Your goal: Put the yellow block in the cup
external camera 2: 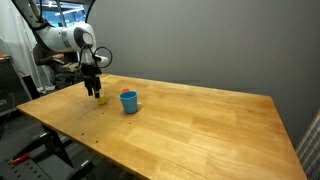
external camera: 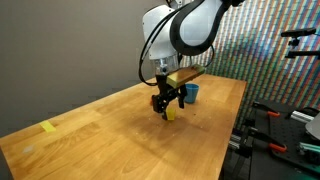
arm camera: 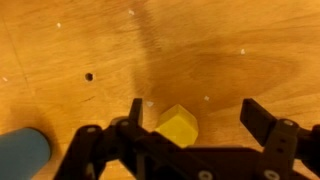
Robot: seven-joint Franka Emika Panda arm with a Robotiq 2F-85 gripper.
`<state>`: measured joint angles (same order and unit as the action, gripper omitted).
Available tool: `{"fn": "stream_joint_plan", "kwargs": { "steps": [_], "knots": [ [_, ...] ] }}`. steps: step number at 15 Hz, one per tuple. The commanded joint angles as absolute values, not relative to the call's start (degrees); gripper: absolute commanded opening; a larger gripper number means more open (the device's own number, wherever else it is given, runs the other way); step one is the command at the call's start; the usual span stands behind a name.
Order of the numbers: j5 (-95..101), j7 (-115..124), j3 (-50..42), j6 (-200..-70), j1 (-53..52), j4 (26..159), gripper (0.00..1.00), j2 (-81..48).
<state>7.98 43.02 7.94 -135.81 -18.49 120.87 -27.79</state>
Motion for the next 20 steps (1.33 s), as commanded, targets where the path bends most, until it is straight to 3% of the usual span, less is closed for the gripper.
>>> {"fn": "stream_joint_plan", "kwargs": {
  "steps": [1, 5, 6, 8, 14, 20],
  "knots": [
    [10.1, 43.84, 4.77, -137.66, -21.14, 119.37, 1.0, -29.74],
    [12.25, 43.79, 2.74, -137.48, -22.42, 118.63, 1.0, -31.21],
    [12.73, 43.58, 2.43, -137.32, -22.58, 118.44, 0.75, -31.57],
    [13.11, 43.31, 2.17, -136.99, -22.81, 118.26, 0.68, -31.92],
    [12.43, 42.82, 2.44, -136.23, -22.69, 118.01, 0.2, -31.02],
    [17.77, 51.56, -1.7, -138.55, -23.49, 124.49, 0.22, -16.31]
  ]
}}
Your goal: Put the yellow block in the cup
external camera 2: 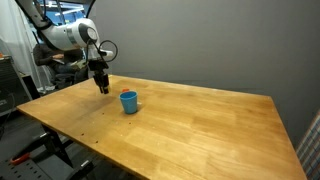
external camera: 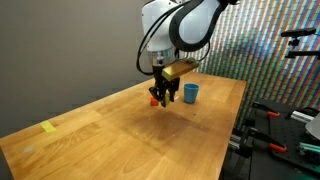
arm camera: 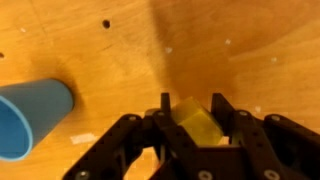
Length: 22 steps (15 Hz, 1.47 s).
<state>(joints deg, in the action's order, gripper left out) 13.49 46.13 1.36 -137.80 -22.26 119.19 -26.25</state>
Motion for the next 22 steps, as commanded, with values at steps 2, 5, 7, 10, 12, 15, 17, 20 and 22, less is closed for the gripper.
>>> {"fn": "stream_joint_plan", "kwargs": {
  "steps": [2, 5, 7, 10, 12, 15, 17, 20, 22],
  "knots": [
    [21.45, 56.09, -2.69, -137.84, -22.17, 126.45, 0.22, -10.85],
    [23.28, 61.56, -2.38, -134.05, -18.27, 128.58, 0.21, -5.46],
    [20.75, 61.3, -1.15, -129.89, -14.97, 129.45, 0.21, -3.83],
    [15.95, 59.87, -0.57, -124.2, -11.01, 130.6, 0.21, -3.23],
    [15.1, 60.19, -0.49, -123.78, -9.32, 131.2, 0.21, -3.56],
    [16.6, 61.74, -0.24, -124.4, -8.25, 131.23, 0.21, -5.12],
    [17.42, 62.47, -0.23, -124.66, -7.97, 131.1, 0.2, -5.88],
    [18.51, 63.19, -0.23, -125.24, -8.07, 131.0, 0.2, -6.69],
    [18.8, 63.13, -0.19, -125.0, -8.08, 130.74, 0.2, -7.18]
  ]
}}
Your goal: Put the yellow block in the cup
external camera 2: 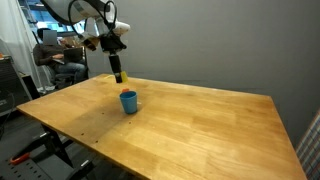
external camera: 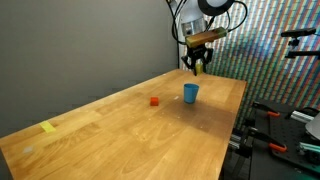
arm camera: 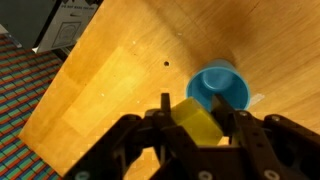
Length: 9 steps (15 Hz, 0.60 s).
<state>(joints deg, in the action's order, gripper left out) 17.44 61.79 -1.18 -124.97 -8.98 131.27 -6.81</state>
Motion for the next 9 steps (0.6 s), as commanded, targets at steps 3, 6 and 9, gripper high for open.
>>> {"fn": "stream_joint_plan", "kwargs": {
  "steps": [3, 6, 9],
  "knots": [
    [18.3, 62.5, -0.16, -125.05, -8.06, 130.53, 0.21, -8.1],
    [17.7, 61.43, 0.09, -126.46, -8.15, 130.86, 0.21, -8.66],
    [17.09, 60.33, 0.41, -127.75, -8.09, 130.99, 0.21, -9.06]
  ]
}}
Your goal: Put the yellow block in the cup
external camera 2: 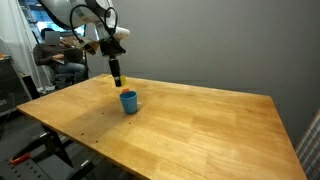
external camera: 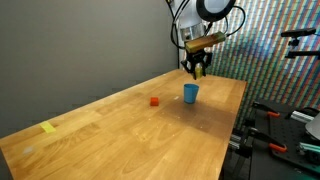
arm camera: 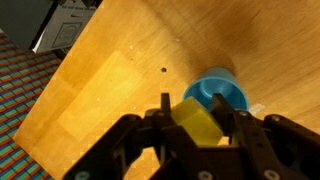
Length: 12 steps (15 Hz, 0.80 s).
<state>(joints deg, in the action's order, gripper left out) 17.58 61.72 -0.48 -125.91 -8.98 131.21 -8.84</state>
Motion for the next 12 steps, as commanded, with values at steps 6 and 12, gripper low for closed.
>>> {"fn": "stream_joint_plan", "kwargs": {
  "steps": [6, 12],
  "knots": [
    [17.18, 59.77, 0.59, -128.56, -8.18, 130.7, 0.2, -9.99],
    [16.61, 59.25, 0.56, -128.85, -8.14, 130.63, 0.93, -10.32]
  ]
}}
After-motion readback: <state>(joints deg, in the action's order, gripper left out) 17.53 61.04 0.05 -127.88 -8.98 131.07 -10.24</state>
